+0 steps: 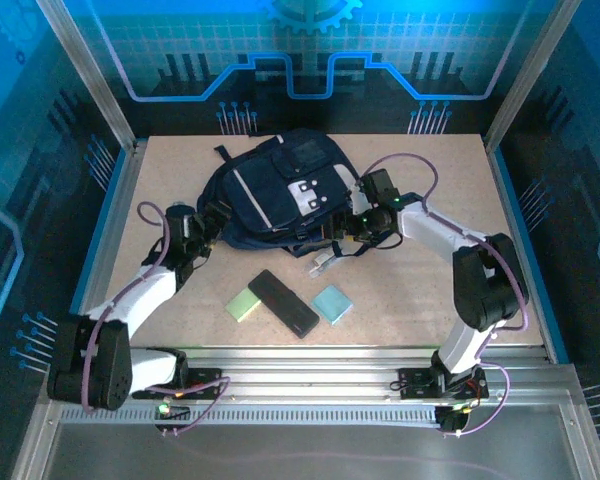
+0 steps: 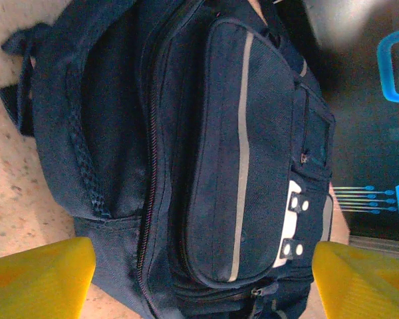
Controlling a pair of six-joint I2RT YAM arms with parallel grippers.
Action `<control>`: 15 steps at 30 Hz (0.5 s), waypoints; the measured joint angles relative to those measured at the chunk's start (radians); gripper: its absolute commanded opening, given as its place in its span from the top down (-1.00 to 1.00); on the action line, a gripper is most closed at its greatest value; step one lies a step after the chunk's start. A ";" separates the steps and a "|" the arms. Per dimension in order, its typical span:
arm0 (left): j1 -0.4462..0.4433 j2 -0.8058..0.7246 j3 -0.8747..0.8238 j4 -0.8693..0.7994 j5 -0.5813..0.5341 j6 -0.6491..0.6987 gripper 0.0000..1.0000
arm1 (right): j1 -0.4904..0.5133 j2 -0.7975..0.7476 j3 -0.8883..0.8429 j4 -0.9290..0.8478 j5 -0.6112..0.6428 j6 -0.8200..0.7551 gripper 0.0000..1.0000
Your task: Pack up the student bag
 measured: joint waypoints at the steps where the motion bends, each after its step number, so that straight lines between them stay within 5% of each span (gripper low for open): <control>1: 0.000 -0.013 0.013 -0.027 -0.003 0.023 -0.70 | 0.007 0.000 0.004 0.011 -0.003 0.010 -0.53; 15: -0.056 0.192 0.177 -0.042 0.100 0.121 -0.67 | 0.175 0.273 0.264 0.232 -0.056 0.207 -0.52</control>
